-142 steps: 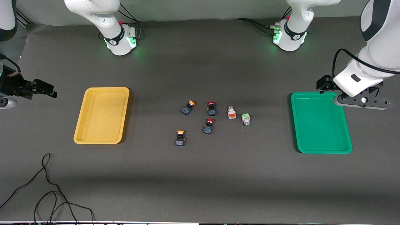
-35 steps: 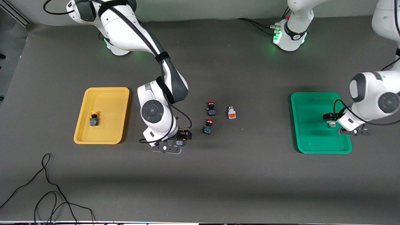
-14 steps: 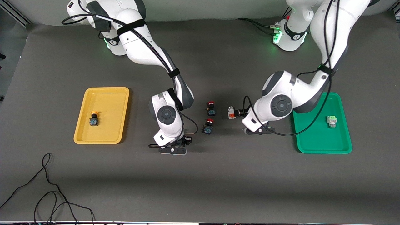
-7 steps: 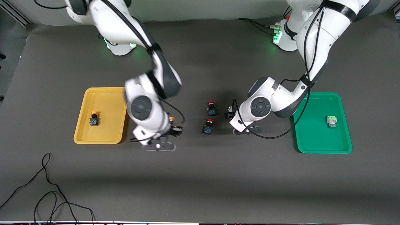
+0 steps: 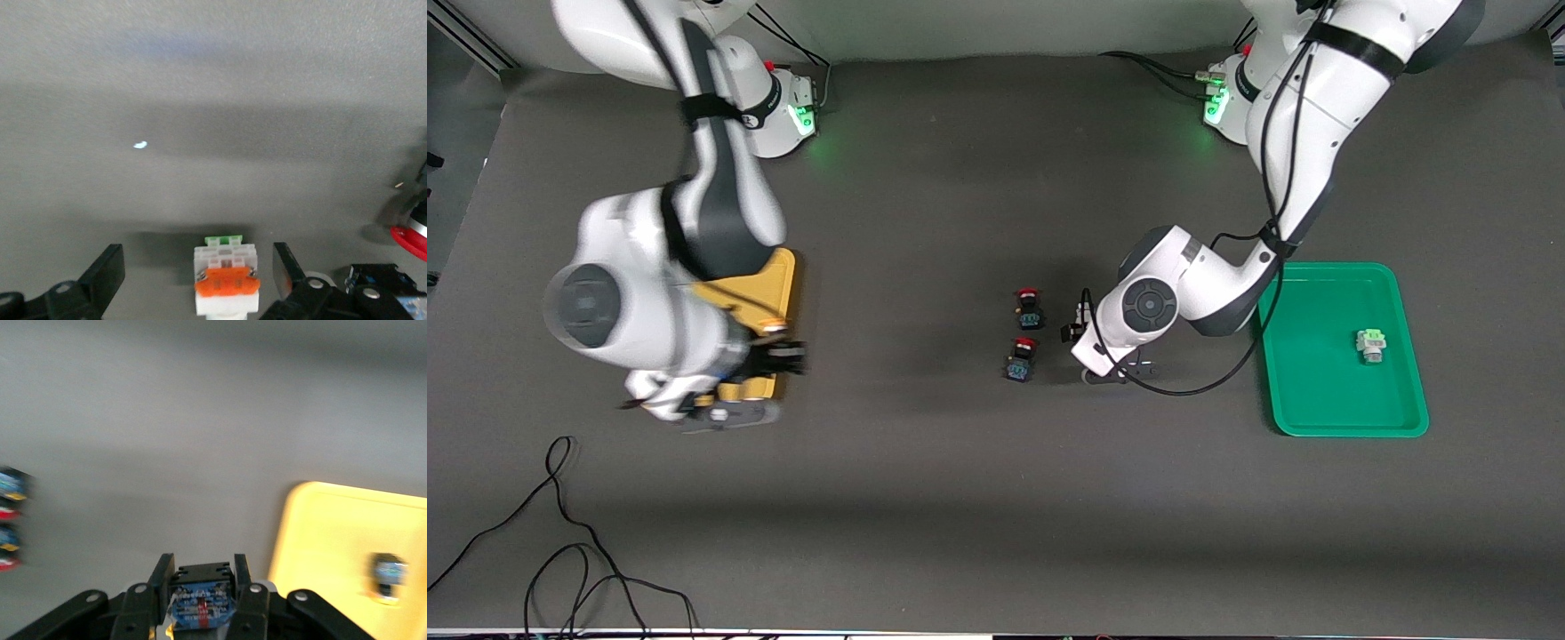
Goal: Place green and yellow buttons in trays
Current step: 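Carry the blue button into the yellow tray and open the right gripper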
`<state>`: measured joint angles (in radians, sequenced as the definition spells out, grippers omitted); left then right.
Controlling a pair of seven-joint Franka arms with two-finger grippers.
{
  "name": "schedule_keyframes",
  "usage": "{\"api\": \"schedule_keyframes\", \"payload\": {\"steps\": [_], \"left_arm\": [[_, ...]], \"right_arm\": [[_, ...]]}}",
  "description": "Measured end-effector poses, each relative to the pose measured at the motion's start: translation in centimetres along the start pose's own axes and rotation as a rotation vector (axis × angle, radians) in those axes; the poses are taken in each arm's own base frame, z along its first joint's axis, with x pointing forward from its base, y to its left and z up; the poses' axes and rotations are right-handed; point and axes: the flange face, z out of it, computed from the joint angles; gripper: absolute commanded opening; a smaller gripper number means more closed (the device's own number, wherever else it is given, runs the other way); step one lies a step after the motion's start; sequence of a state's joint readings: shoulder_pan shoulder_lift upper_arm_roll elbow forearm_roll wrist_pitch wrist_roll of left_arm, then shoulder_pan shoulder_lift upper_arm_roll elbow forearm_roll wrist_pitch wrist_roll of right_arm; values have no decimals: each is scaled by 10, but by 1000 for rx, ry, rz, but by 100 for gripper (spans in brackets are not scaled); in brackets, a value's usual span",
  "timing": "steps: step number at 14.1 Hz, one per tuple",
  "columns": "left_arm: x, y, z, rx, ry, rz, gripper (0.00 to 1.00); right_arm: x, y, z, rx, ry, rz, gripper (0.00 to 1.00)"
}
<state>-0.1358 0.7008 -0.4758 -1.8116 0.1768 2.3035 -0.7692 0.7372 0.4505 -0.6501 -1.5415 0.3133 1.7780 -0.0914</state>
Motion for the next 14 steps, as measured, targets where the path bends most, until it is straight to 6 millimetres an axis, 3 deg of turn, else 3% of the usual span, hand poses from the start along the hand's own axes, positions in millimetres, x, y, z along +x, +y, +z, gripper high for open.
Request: {"api": "schedule_keyframes", "payload": {"steps": [1,2,4,6,9,12,13,14], "left_arm": [[-1,1,2,-2,1,-2,21],[0,1,2,-2,1,-5,1],[0,0,2,-2,2,-8,0],[1,0,2,-2,2,-12,0],[1,0,2,-3,3,-28,0],[1,0,2,-3,4,-34,0],[1,0,2,-3,4,-35,0],[1,0,2,-3,4,-37,0]], "right_arm": [[-9,28,3,-8,-5,-14,29],[-17,52,10,-6,0,-27,29],[-35,96,44,-8,43,-55,29],[-59,129,101,-38,87,-75,29],[-95,144,173,-72,102,-77,29],[-105,142,208,-14,91,-81,29],[-105,141,217,-4,87,-84,38],[-105,141,224,-3,81,-84,70]]}}
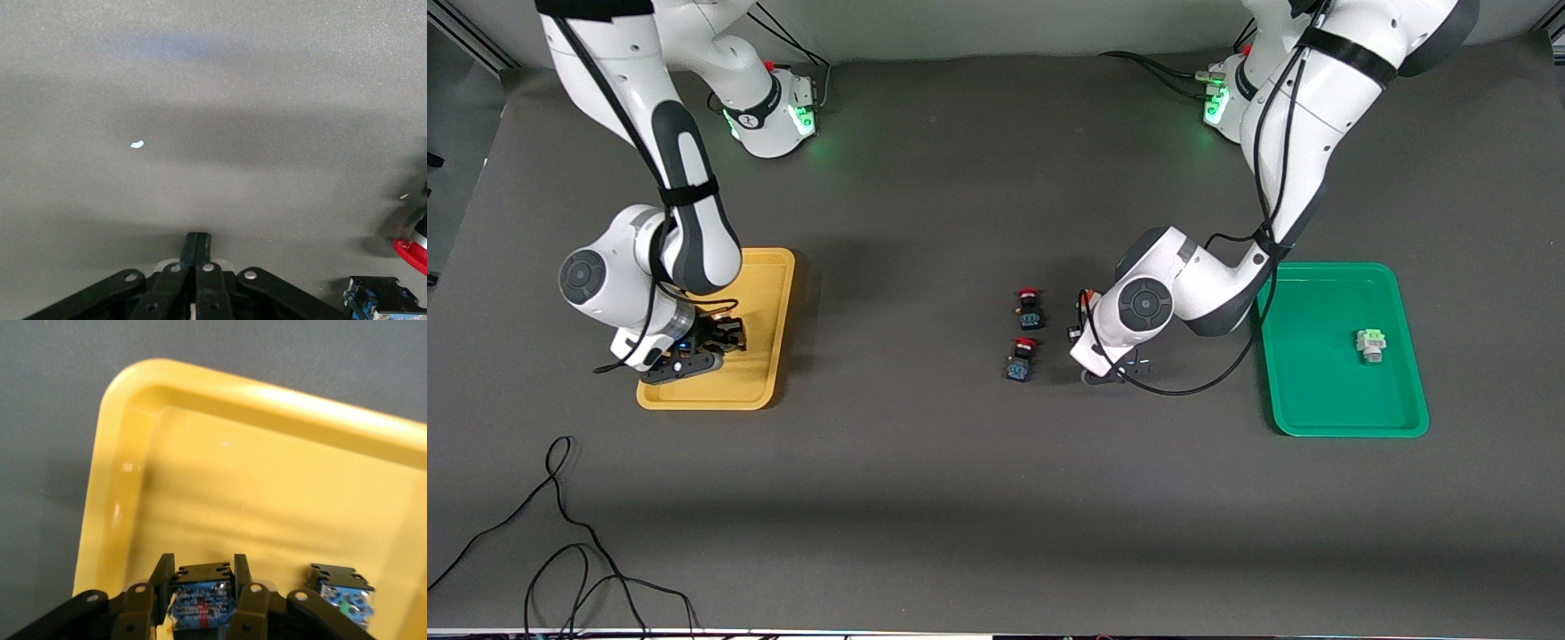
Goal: Place green and yellow buttons in trays
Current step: 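Carry the blue button into the yellow tray and open the right gripper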
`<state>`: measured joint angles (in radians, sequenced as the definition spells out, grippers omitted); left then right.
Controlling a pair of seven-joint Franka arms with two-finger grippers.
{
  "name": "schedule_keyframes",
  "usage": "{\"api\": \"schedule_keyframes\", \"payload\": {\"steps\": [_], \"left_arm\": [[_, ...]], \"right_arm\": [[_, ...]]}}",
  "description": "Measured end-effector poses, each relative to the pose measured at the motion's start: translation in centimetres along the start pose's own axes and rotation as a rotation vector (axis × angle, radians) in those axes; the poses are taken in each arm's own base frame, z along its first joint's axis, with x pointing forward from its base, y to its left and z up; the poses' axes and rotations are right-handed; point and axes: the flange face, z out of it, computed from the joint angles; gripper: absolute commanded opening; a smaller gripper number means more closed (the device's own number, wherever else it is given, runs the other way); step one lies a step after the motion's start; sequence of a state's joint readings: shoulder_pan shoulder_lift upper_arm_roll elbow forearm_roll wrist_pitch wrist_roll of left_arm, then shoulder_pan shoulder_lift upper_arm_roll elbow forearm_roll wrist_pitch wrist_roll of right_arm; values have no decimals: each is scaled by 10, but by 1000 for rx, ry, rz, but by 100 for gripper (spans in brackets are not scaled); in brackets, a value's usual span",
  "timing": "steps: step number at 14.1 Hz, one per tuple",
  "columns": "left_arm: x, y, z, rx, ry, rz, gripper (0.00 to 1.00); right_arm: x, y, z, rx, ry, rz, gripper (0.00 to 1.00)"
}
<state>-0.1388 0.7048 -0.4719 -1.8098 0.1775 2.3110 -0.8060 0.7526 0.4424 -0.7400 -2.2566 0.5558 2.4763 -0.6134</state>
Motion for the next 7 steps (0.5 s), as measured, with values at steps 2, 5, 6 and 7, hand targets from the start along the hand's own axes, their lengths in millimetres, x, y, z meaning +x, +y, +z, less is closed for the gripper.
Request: {"api": "schedule_keyframes", "payload": {"steps": [2,5,6,7], "left_arm": [[0,0,-1,-1,1,-25,99],[-3,1,-2,17,-10,-47,100],[-5,-1,-5,35,-20,-58,100],[-7,-3,-10,57,-29,-76,100]], "right_arm": [[2,-1,5,-2,-5,5,100],[14,-8,-7,31,-8,28,100],[21,-16,-15,56,-17,35,100],[29,-22,-27,75,-24,38,100]]}}
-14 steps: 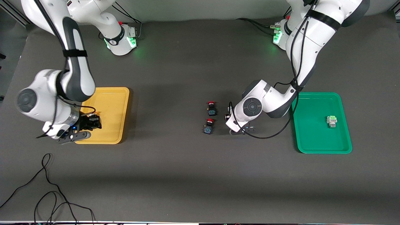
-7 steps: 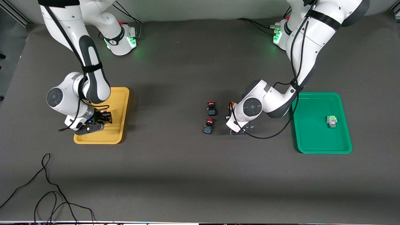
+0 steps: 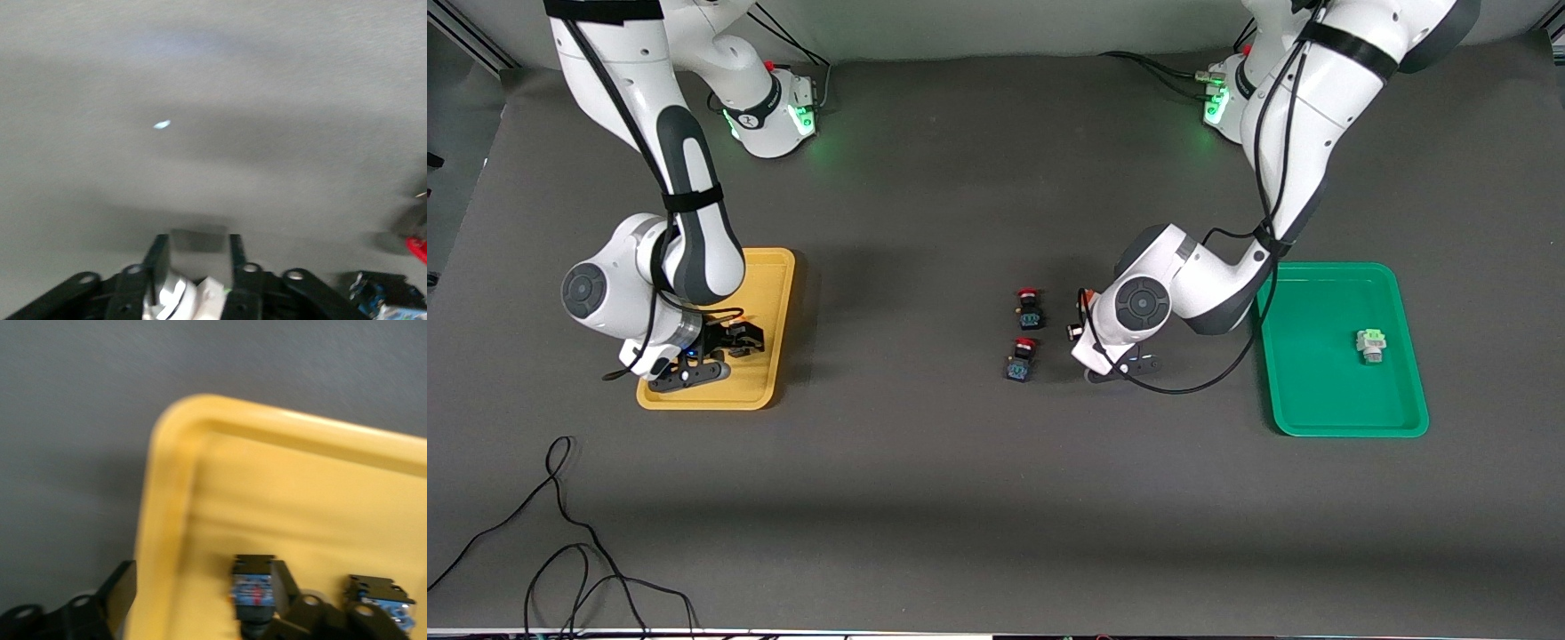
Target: Place green and yellow buttons in trays
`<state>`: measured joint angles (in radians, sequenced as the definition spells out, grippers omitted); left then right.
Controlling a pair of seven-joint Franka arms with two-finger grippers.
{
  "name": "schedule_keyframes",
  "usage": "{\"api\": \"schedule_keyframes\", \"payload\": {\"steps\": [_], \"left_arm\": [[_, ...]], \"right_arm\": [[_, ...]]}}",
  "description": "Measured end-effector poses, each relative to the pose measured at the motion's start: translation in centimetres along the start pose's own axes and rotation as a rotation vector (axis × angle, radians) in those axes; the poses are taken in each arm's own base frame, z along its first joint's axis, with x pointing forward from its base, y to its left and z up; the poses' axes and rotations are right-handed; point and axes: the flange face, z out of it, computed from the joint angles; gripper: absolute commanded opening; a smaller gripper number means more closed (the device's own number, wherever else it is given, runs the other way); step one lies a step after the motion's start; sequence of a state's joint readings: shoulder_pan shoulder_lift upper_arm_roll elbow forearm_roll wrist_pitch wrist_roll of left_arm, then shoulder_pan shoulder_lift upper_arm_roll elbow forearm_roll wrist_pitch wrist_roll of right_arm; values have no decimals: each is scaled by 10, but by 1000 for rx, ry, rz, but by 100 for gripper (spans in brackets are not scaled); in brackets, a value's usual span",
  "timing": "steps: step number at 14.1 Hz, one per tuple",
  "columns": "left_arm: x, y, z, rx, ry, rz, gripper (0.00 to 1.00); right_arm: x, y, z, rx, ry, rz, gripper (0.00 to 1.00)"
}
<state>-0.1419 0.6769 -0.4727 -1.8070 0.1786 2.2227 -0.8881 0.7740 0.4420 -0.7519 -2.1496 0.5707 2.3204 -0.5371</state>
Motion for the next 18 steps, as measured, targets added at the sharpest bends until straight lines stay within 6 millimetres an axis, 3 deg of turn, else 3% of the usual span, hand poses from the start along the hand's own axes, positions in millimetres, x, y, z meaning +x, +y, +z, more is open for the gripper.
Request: {"api": "schedule_keyframes", "payload": {"steps": [4,10,15,18], "left_arm": [[-8,-8,-10,66,-26,-117,100],[-15,-20,15,112,-54,-312,100],[-15,-19,20,104,-61,-425,100],[-15,-11,17,53,-41,-445,100]], "right_arm": [[27,-17,-72,23,-49,-4,100],[42,-42,-206,-3,-116,-5,100],[28,-63,-271,-105,-81,39,100],[13,-53,-298,-99,-48,68,100]]}}
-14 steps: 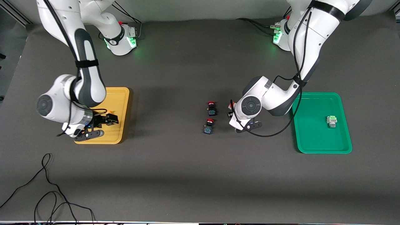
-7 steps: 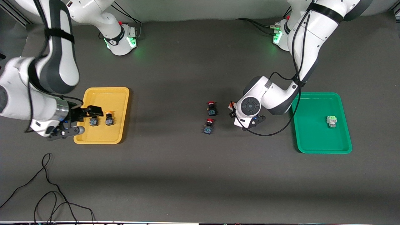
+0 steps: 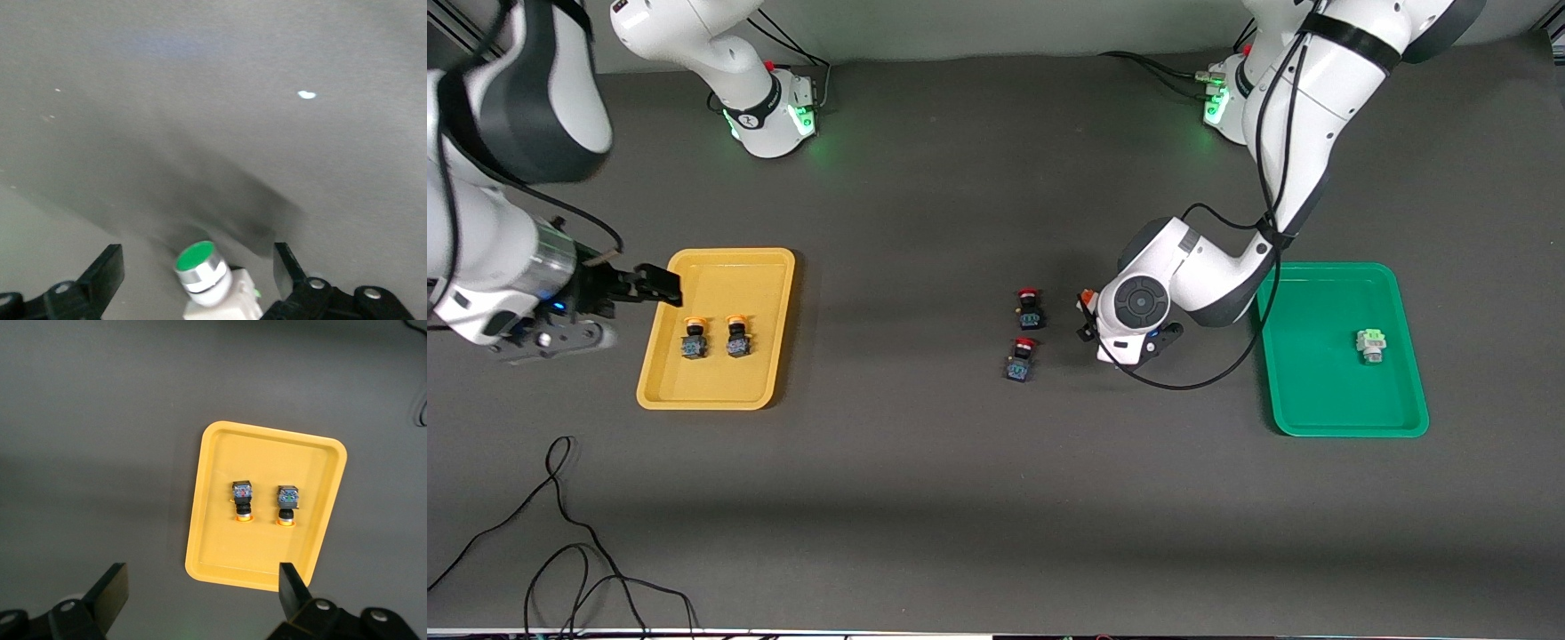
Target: Place green and yellow buttons in trays
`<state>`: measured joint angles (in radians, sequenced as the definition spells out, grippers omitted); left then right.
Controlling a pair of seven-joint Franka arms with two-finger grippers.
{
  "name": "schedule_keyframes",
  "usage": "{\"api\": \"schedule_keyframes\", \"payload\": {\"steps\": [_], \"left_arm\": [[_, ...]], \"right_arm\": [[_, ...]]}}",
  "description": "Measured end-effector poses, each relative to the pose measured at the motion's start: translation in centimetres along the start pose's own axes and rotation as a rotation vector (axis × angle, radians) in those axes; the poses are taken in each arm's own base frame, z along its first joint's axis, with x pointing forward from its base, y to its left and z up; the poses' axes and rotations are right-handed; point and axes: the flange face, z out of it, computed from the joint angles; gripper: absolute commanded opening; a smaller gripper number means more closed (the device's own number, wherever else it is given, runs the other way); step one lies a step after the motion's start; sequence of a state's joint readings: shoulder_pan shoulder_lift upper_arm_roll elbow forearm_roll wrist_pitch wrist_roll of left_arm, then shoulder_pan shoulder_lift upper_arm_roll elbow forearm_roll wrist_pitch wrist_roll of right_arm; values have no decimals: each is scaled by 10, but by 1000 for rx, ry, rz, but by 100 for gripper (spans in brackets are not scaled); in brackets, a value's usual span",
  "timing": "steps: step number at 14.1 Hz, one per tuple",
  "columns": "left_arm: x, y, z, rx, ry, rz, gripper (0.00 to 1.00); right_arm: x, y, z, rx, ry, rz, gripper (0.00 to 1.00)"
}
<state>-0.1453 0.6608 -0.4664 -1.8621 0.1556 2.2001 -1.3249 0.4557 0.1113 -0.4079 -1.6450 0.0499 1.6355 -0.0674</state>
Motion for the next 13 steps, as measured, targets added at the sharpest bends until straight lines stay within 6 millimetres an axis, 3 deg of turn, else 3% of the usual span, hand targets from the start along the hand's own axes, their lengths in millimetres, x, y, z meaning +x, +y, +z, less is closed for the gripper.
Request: {"api": "schedule_keyframes", "payload": {"steps": [6,7,8,9,13], "left_arm": [[-17,9,11,-8,-6,-56,98],[-21,10,12,-6,-5,-58,82],[-25,11,12,-5,-4,-56,16],[-28,12,13,-4,-2,-52,0],[-41,16,15,6,20,-14,0]], "right_arm": [[-25,73,-26,31,44,109,100],[-29,77,-29,19,48,113,100],[-31,78,-32,8,52,113,100],[-32,77,-34,2,55,112,100],[-33,76,-37,-1,60,112,100]]}}
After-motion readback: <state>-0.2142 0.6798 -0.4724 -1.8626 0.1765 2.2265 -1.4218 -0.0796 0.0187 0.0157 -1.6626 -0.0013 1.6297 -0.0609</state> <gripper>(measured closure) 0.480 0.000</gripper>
